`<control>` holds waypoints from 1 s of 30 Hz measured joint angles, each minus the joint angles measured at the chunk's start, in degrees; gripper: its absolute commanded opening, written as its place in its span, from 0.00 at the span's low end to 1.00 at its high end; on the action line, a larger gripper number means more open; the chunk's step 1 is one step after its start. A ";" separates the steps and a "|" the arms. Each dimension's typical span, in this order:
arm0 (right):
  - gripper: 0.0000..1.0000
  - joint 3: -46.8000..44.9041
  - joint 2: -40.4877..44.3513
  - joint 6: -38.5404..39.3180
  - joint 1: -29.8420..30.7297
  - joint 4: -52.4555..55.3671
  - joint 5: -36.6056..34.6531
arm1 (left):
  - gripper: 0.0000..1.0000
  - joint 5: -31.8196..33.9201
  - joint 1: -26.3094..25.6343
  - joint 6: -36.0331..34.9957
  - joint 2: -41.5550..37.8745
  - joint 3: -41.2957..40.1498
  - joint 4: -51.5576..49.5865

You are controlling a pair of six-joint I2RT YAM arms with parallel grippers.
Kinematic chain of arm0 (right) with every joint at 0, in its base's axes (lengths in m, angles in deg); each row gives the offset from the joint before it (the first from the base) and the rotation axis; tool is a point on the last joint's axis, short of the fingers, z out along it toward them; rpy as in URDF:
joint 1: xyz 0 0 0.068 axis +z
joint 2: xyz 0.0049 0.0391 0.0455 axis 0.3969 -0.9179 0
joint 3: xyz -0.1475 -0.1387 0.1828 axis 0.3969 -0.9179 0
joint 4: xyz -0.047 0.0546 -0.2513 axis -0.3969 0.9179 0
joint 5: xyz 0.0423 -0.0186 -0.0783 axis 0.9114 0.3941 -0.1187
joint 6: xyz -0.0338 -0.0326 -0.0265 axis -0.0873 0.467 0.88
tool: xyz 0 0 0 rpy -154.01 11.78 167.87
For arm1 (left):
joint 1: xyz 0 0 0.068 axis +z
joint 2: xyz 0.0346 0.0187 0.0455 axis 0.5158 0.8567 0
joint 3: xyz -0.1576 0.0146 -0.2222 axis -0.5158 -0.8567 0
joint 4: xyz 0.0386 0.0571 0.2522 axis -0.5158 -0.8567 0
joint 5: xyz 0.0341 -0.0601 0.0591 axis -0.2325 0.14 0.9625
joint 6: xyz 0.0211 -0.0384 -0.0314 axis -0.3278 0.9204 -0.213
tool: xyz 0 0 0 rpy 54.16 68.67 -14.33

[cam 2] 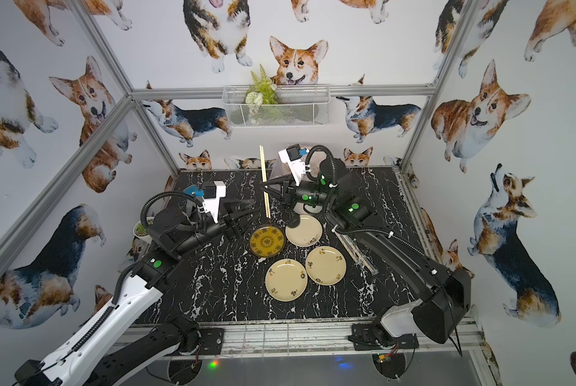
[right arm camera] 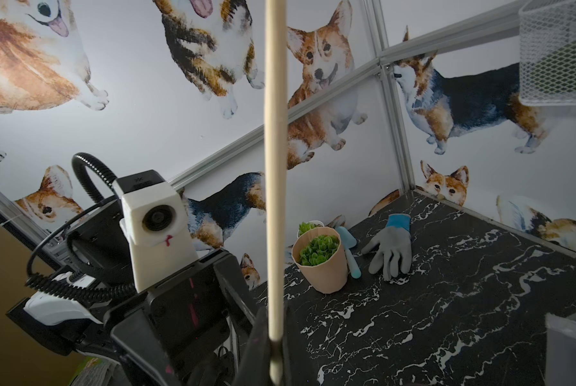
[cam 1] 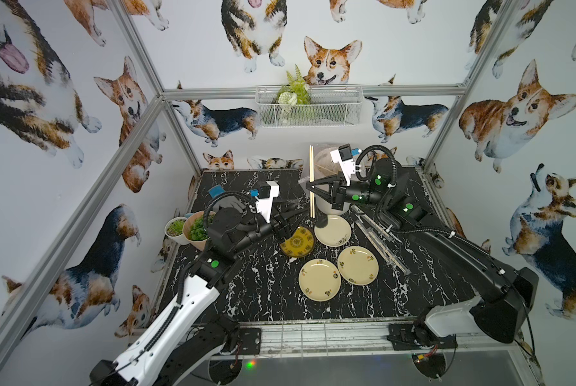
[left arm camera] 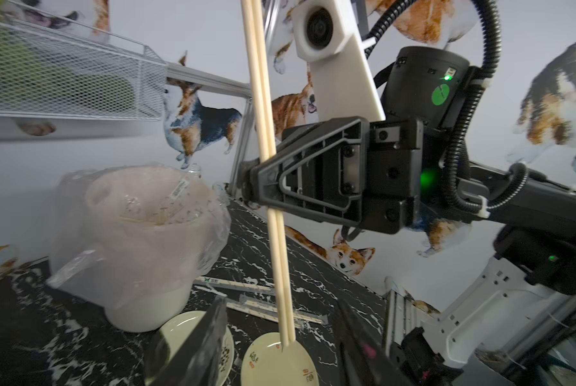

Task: Remove the packaging of disposable chopsticks
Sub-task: Place the disposable chopsticks on the plate.

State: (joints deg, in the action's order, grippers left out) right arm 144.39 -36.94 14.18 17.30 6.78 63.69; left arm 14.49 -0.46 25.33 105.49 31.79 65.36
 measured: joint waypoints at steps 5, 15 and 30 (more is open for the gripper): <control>0.00 1.31 -2.93 -2.03 -0.28 5.01 -2.05 | 0.58 14.01 0.07 -2.36 -5.99 -2.84 -6.73; 0.00 -2.03 -4.59 -5.49 -0.13 13.73 -6.05 | 0.60 27.54 0.11 -1.81 -12.44 -9.73 -14.62; 0.00 0.96 -17.03 -7.96 2.16 22.58 -6.62 | 0.56 32.24 5.07 3.72 -3.58 -13.81 -17.05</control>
State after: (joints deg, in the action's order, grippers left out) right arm 145.35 -53.97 6.23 19.47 29.35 57.07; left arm 46.73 4.62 29.05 101.91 17.97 48.31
